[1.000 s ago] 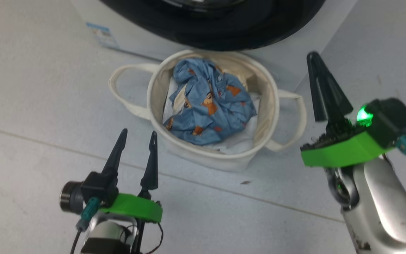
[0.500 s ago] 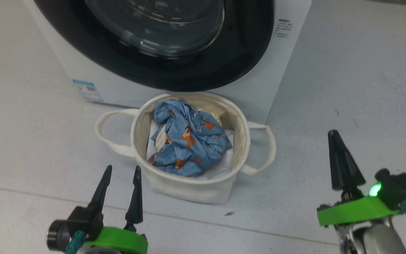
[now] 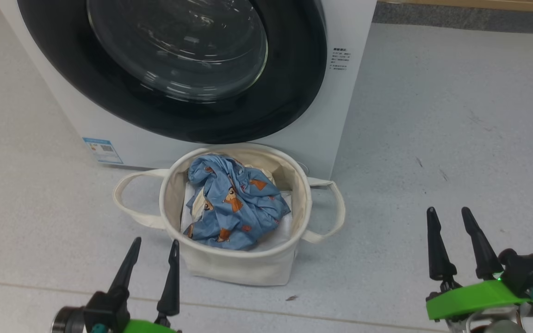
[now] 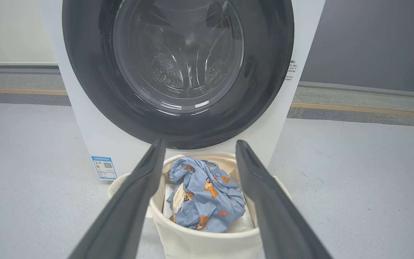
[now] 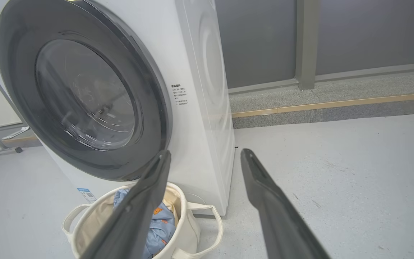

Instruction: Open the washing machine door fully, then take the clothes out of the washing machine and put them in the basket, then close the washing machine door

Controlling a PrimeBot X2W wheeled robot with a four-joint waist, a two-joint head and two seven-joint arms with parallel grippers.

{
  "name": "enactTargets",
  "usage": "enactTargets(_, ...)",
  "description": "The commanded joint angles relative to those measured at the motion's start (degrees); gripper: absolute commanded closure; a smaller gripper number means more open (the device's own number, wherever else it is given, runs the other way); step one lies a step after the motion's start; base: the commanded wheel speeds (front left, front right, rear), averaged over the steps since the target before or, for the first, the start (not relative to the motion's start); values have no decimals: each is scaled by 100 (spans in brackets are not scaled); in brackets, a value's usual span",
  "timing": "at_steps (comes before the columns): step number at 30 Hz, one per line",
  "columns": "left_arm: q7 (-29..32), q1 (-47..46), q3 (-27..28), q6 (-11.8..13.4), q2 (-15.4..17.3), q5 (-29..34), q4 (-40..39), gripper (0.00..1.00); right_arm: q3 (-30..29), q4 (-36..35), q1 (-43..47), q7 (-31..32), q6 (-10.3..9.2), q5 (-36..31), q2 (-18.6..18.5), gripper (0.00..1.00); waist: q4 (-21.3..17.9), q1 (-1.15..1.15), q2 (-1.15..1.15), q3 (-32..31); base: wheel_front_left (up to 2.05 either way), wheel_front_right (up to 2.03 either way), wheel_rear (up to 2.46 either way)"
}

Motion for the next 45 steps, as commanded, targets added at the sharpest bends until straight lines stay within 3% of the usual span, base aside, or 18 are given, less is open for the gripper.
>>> enactTargets(1, -42, -24, 183, 6, 49, 30, -162, 0, 178, -280, -15, 11, -1, -6, -11, 0, -12, 0, -1, -23, 0, 0, 0)
enactTargets(45, -43, 80, 384, -26, -66, 163, 53, 0, -11, -304, -19, 11, -1, 56, -9, 0, 36, 0, -1, -121, 0, 0, 0)
